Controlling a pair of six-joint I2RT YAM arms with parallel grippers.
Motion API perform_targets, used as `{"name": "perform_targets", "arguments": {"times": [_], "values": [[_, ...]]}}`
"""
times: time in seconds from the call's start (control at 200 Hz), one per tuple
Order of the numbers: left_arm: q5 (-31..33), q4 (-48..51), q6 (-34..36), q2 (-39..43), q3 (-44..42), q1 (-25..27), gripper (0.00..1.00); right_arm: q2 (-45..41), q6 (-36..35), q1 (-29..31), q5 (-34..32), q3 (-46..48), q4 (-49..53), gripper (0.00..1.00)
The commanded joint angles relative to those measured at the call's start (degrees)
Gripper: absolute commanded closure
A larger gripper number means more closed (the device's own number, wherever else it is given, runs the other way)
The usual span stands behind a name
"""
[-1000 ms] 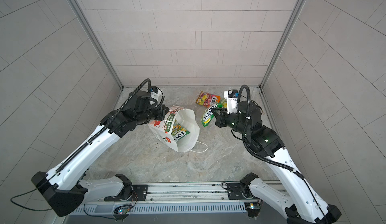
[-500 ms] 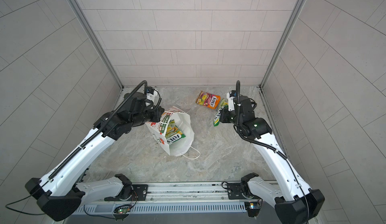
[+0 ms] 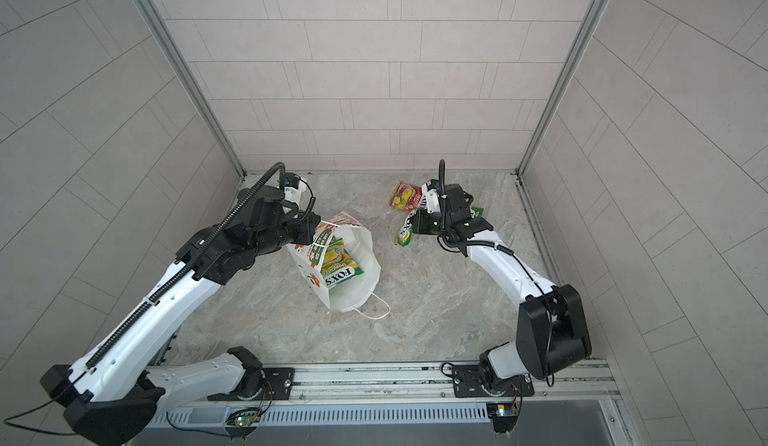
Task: Take the snacks out of the paper bag
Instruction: 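Lower the green pack onto the table nearer the robot and release it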
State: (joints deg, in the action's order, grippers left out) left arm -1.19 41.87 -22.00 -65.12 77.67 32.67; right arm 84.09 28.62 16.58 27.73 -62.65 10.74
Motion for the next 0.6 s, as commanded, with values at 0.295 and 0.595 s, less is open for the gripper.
{"name": "perform_targets", "arguments": {"times": [0.295, 0.595], "values": [[0.0, -0.3, 0.6, 0.0, 1.3, 0.0, 1.0, 14.3, 7.6, -0.4, 10.2, -4.2, -20.6, 1.0], [-0.6, -0.7, 0.6, -0.4, 1.3, 0.0, 1.0, 18.0, 7.4, -4.1, 11.9, -1.0, -21.6, 1.0]]}}
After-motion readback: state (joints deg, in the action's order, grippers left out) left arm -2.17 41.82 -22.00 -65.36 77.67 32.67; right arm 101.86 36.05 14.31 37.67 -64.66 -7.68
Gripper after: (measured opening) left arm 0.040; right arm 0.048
